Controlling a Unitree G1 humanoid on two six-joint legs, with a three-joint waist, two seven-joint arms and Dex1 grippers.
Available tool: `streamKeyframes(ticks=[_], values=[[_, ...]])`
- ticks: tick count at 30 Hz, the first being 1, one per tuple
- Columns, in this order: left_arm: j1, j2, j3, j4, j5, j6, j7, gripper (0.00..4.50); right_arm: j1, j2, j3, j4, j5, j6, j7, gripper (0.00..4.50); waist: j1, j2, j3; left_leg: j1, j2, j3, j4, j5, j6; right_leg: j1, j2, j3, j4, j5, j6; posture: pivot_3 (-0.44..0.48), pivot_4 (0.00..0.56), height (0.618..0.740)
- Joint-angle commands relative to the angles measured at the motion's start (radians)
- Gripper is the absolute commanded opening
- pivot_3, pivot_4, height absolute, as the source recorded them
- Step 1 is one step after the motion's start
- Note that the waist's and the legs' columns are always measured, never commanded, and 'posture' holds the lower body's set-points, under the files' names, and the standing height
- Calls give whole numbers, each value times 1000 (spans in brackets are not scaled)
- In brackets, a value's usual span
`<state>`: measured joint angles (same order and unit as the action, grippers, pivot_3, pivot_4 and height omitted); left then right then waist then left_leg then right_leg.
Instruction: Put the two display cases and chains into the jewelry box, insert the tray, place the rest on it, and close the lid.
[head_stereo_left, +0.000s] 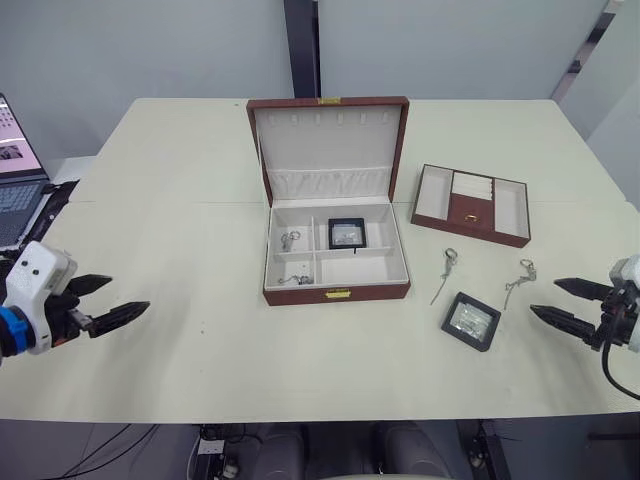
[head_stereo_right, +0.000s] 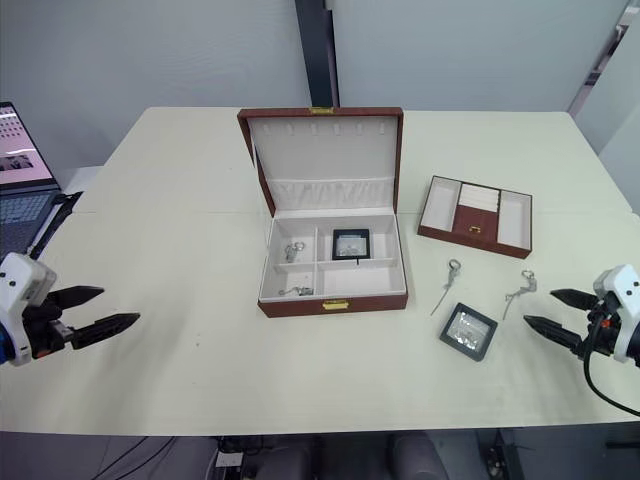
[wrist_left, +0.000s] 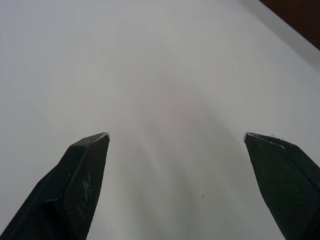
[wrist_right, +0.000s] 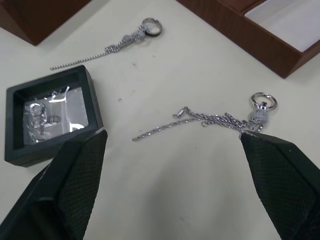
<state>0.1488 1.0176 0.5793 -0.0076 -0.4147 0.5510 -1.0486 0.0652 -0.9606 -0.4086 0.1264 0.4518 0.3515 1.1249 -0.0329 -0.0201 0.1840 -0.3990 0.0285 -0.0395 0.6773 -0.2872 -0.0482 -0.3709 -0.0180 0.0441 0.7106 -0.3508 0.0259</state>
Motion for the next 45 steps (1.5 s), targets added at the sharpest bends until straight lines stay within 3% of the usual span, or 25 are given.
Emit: streamKeyframes(ticks=[1,16,24,33,45], values=[[15,0,45,-20,3,-20,11,4470,-3,-24,-12,24,-19,-42,24,4500,0,0,0,0,0,0,0,0,0,0,0,0,0,0,0,0,150,740],[25,1,40,-44,-8,-9,29,4470,-31,-21,-3,51,-39,-55,43,4500,0,0,0,0,0,0,0,0,0,0,0,0,0,0,0,0,150,740],[27,6,-8,-113,-36,-42,-43,4470,-33,-39,5,9,-26,-42,81,4500,1,0,0,0,0,0,0,0,0,0,0,0,0,0,0,0,150,740],[22,21,-101,-302,-124,5,-149,4470,15,-48,-24,-301,90,127,88,4500,1,1,0,0,0,0,0,0,0,1,0,0,0,0,0,0,150,740],[-80,2,-323,-428,-111,-135,-250,4470,156,-22,10,-733,163,312,-46,4500,4,1,0,0,0,-1,0,0,0,1,0,0,0,0,0,0,150,740]])
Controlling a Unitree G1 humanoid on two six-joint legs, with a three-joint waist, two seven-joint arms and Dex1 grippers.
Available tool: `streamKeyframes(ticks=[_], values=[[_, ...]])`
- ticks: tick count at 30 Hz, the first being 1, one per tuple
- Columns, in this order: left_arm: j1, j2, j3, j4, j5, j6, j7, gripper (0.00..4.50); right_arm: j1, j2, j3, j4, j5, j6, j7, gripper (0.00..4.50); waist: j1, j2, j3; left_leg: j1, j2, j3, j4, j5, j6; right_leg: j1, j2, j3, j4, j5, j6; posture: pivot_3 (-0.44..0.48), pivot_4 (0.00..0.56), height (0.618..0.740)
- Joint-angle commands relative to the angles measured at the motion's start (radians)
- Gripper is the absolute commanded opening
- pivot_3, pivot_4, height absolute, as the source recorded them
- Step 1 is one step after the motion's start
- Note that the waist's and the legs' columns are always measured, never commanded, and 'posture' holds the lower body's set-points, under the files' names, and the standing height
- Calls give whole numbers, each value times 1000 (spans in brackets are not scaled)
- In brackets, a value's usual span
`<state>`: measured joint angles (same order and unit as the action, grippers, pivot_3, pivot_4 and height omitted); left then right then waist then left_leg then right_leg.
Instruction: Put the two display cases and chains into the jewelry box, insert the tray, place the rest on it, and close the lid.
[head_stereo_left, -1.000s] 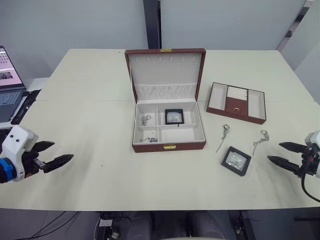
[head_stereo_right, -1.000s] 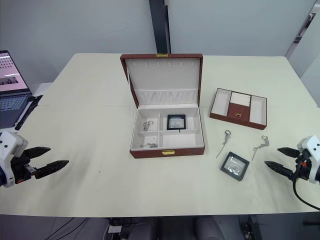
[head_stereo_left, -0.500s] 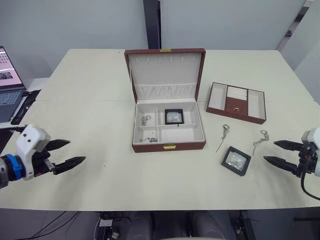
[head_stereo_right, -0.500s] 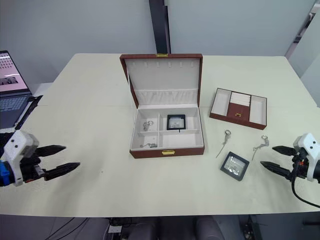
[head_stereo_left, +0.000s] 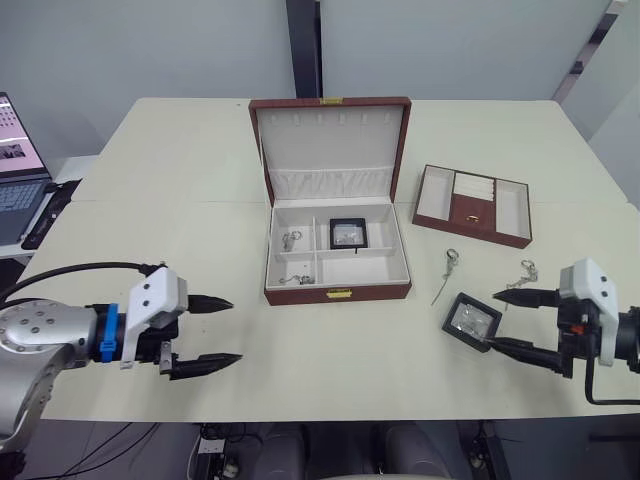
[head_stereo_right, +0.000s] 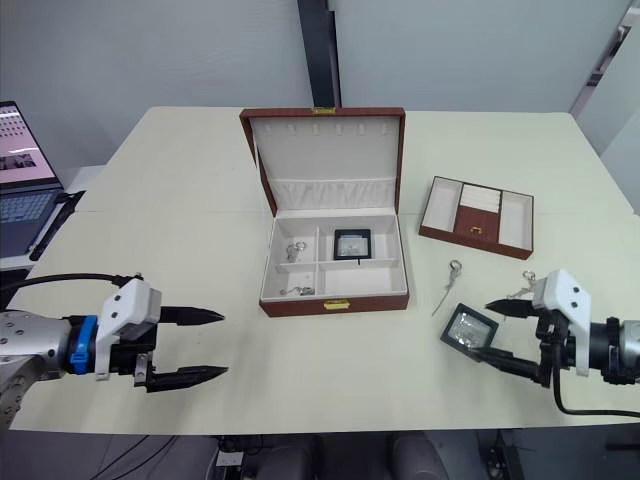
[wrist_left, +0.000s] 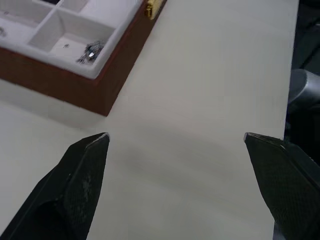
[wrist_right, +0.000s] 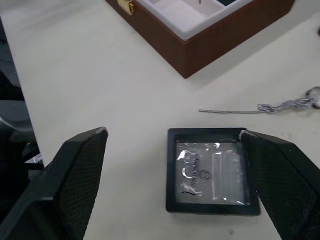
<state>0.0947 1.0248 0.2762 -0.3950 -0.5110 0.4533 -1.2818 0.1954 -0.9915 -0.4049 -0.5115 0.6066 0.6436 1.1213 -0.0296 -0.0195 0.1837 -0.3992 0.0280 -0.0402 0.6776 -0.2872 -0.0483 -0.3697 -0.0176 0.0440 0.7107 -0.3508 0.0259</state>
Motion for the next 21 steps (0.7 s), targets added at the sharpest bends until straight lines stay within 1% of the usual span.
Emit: streamKeyframes(ticks=[1,5,8,12,15,21], values=[[-34,-10,-35,-50,-16,-48,-22,4470,34,17,22,-122,4,27,-66,4500,0,0,0,0,0,0,0,0,0,0,0,0,0,0,0,0,150,740],[-41,-34,-83,-65,4,-114,-31,4470,57,43,88,-166,-60,17,-156,4500,-1,0,0,0,0,0,0,0,0,0,1,0,0,0,0,0,150,740],[-33,-56,-112,-61,23,-176,-36,4470,58,69,148,-158,-142,-8,-238,4500,-1,0,0,0,0,0,0,0,0,0,2,0,0,0,0,0,150,740],[-35,-93,-136,-30,48,-267,-38,4470,61,98,221,-163,-210,-25,-299,4500,-1,0,0,0,0,0,0,0,0,0,4,0,0,0,0,0,150,740],[-45,-118,-145,-23,50,-305,-33,4470,57,110,263,-153,-252,-31,-331,4500,-1,0,0,0,0,0,0,0,0,0,4,0,0,0,0,0,150,740],[-46,-134,-156,-7,59,-347,-28,4470,62,116,288,-127,-288,-59,-336,4500,-1,0,0,0,0,0,0,0,0,0,4,0,0,0,0,0,150,740]])
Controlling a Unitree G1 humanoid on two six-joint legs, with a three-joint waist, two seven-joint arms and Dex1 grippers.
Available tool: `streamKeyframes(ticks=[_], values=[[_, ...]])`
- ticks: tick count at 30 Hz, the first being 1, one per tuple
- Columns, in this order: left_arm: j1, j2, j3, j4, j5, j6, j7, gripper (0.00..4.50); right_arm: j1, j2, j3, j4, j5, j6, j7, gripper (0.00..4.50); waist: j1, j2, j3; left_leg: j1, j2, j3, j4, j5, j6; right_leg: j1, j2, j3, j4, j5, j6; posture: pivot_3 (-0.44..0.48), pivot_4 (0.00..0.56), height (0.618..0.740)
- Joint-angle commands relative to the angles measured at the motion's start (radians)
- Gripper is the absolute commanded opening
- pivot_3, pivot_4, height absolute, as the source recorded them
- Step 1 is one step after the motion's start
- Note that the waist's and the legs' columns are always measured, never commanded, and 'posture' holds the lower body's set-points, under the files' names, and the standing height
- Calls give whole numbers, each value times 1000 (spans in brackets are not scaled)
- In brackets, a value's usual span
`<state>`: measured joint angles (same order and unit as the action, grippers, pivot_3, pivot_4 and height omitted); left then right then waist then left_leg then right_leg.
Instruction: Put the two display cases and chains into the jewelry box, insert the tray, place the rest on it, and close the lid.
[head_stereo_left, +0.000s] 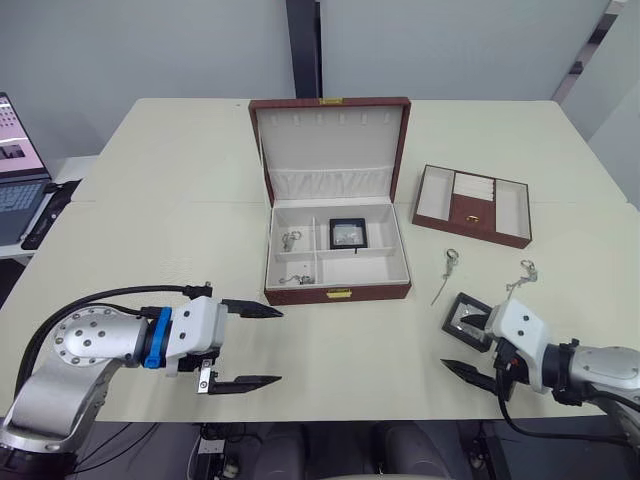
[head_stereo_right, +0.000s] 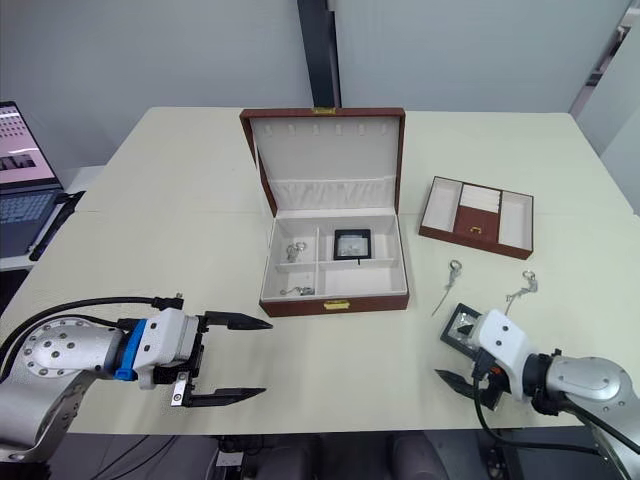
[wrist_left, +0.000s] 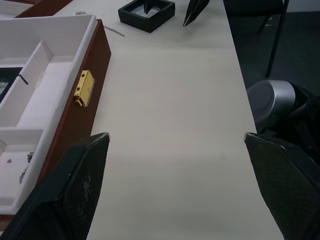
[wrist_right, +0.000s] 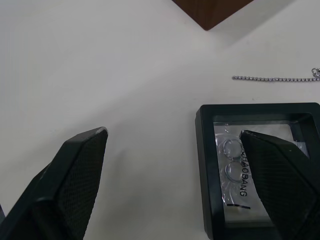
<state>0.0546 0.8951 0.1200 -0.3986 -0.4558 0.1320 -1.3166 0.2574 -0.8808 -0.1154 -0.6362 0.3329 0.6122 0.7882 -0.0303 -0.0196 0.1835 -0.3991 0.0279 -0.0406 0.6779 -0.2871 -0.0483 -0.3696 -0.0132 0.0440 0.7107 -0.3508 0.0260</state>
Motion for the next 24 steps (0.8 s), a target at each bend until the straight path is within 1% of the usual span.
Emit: streamKeyframes(ticks=[1,4,5,7,9,16,18,24], values=[[-5,-5,0,-3,3,-27,8,4470,-1,7,0,1,-17,-32,-4,4500,0,0,0,0,0,0,0,0,0,0,0,0,0,0,0,0,150,740],[2,-3,-5,-4,7,-29,13,4500,-2,11,-3,10,-18,-42,-4,3903,0,0,0,0,0,0,0,0,0,0,0,0,0,0,0,0,150,740],[3,-2,-7,-4,7,-28,15,4500,-3,12,-3,14,-20,-45,-3,3587,0,0,0,0,0,0,0,0,0,0,0,0,0,0,0,0,150,740],[2,-1,-9,-3,4,-25,19,4500,-2,15,2,25,-27,-54,-1,2813,0,0,0,0,0,0,0,0,0,0,0,0,0,0,0,0,150,740],[-6,-2,-13,-3,3,-20,25,4500,-7,20,5,37,-35,-59,-5,2206,0,0,0,0,0,0,0,0,0,0,0,0,0,0,0,0,150,740],[-24,-1,-22,-6,0,0,44,4500,-14,22,10,74,-61,-79,-4,371,0,0,0,0,0,0,0,0,0,0,0,0,0,0,0,0,150,740],[-29,-1,-25,-5,-1,1,48,4500,-18,25,10,78,-61,-83,-2,64,0,0,0,0,0,0,0,0,0,0,0,0,0,0,0,0,150,740],[-37,-5,-23,-20,-10,13,68,4500,-21,18,-32,55,-7,-76,35,36,-1,0,0,0,0,0,0,0,0,0,0,0,0,0,0,0,150,740]])
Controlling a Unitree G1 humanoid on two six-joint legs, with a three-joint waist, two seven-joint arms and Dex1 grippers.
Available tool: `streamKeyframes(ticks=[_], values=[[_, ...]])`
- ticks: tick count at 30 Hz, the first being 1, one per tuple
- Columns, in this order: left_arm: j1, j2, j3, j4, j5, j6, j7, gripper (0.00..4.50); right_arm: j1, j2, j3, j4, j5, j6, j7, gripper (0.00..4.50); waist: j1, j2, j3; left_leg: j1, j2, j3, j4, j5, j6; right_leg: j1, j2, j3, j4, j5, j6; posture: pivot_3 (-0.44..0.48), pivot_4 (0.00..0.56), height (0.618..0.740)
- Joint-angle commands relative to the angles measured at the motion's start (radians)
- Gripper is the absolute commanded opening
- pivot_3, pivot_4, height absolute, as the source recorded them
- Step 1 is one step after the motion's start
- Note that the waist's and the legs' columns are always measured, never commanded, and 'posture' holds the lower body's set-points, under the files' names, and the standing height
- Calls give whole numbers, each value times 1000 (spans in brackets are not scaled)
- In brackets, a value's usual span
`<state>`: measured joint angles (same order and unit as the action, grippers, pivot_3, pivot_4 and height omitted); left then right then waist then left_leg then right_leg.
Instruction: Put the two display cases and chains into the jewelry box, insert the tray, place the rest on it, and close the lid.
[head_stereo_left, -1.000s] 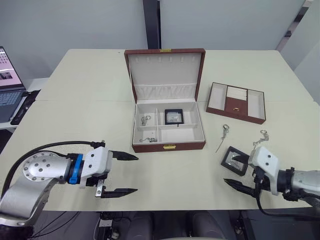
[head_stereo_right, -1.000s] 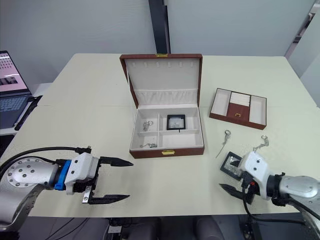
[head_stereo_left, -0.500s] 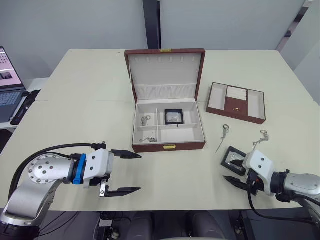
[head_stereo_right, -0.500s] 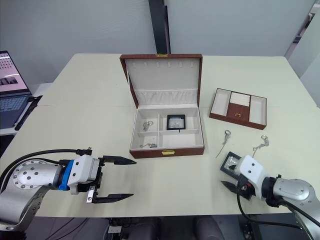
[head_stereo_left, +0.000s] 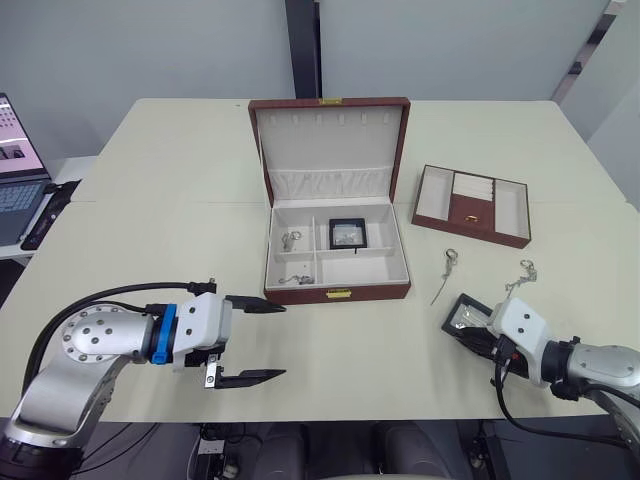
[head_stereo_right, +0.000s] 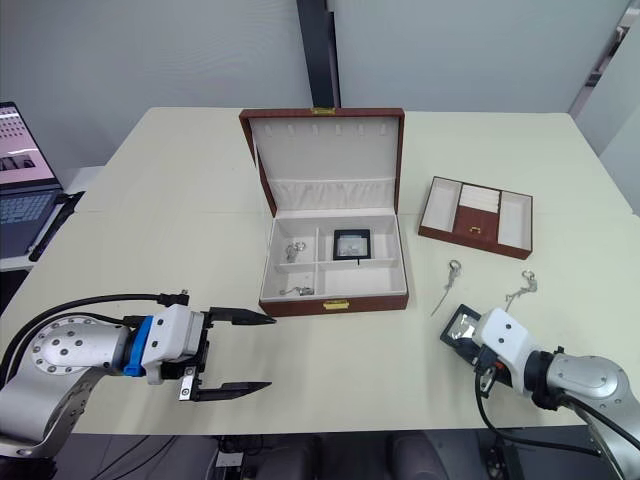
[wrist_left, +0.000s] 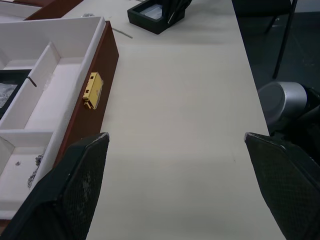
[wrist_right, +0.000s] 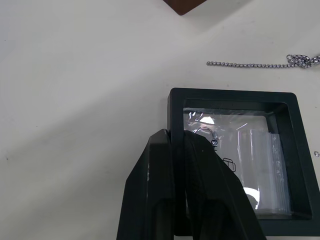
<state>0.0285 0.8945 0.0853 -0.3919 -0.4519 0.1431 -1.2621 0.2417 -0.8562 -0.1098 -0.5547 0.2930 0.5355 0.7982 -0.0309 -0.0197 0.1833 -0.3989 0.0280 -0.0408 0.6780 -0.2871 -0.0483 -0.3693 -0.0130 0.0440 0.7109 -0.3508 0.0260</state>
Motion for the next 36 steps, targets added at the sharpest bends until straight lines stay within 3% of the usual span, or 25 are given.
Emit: streamKeyframes(ticks=[1,11,15,20,25,29,36], values=[[-11,-4,12,-33,-17,6,18,4500,-10,-10,-47,-30,45,2,35,36,0,0,0,0,0,0,0,0,0,0,0,0,0,0,0,0,150,740],[26,-30,69,-94,-70,89,133,4500,-183,-141,-152,-59,291,156,194,36,-1,0,0,0,0,0,0,0,0,0,0,0,0,0,0,0,150,740],[82,-61,122,-114,-85,118,204,4500,-371,-169,-62,-7,311,173,235,36,-4,0,0,0,1,0,0,0,0,0,-2,0,0,0,0,0,150,740],[181,-109,201,-134,-88,122,267,4500,-674,-162,160,123,225,162,330,36,-5,0,0,0,1,0,1,0,0,-1,-3,0,0,0,0,0,150,740],[277,-165,246,-184,-89,131,328,4500,-947,-56,373,301,115,158,405,36,-5,0,0,0,0,0,1,0,0,-1,-5,0,0,0,0,0,150,740],[334,-202,265,-233,-87,134,375,4500,-1092,45,472,408,65,177,443,36,-4,0,0,-1,1,-2,1,0,0,-1,-5,0,0,0,0,0,150,740],[409,-240,268,-314,-80,138,445,4500,-1205,171,566,522,14,183,501,36,-1,0,0,-1,0,-3,1,0,0,-1,-7,-1,0,0,0,0,150,740]])
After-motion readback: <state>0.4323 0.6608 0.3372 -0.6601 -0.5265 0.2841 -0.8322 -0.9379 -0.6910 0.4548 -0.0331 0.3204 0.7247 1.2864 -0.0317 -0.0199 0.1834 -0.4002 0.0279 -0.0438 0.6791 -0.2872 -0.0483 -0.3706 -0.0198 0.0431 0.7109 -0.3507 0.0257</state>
